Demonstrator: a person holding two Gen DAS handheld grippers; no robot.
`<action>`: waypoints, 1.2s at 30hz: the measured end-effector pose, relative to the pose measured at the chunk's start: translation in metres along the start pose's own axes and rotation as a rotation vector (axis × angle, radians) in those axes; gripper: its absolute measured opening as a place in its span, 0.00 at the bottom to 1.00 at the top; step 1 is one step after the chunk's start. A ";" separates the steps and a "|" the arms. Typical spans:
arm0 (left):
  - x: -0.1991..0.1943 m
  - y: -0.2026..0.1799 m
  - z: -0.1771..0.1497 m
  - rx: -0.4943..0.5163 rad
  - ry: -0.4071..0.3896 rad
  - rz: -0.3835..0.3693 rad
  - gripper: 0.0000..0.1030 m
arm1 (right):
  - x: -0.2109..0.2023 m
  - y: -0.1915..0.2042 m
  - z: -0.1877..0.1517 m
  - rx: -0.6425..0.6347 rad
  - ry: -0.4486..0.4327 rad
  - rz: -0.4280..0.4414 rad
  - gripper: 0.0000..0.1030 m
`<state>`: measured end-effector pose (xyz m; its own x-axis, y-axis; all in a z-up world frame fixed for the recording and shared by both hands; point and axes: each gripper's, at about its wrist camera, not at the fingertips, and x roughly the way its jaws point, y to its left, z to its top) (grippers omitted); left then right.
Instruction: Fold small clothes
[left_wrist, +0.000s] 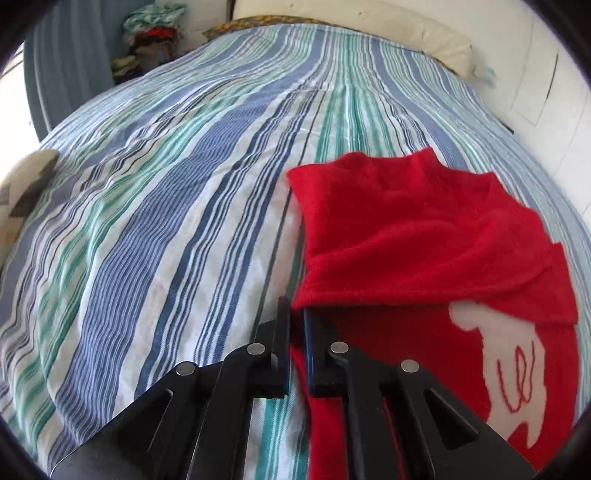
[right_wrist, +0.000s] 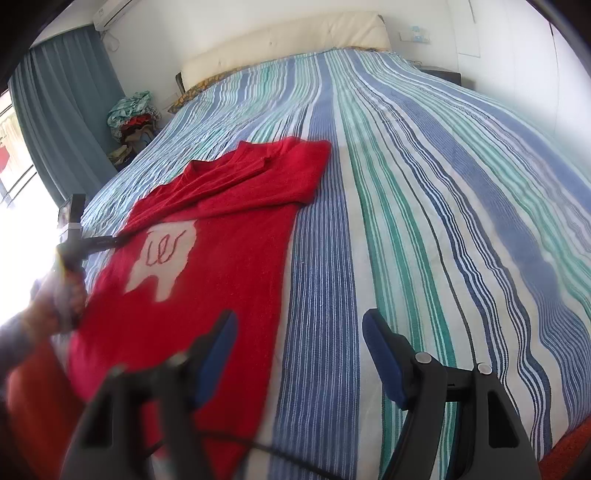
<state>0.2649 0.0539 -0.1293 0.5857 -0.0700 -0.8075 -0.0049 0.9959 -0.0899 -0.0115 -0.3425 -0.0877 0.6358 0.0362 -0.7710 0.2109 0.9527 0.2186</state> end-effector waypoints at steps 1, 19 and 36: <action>-0.001 0.000 -0.003 0.019 0.008 -0.004 0.04 | -0.001 0.001 0.000 -0.003 0.000 -0.003 0.68; 0.012 0.005 -0.015 0.001 0.023 -0.085 0.06 | 0.187 0.027 0.170 0.575 0.255 0.434 0.46; 0.008 0.020 -0.012 -0.069 0.059 -0.157 0.09 | 0.172 0.029 0.113 0.515 0.236 0.186 0.08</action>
<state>0.2594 0.0727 -0.1446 0.5354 -0.2291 -0.8130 0.0255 0.9665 -0.2556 0.1884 -0.3433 -0.1466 0.5265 0.3108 -0.7914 0.4822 0.6575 0.5790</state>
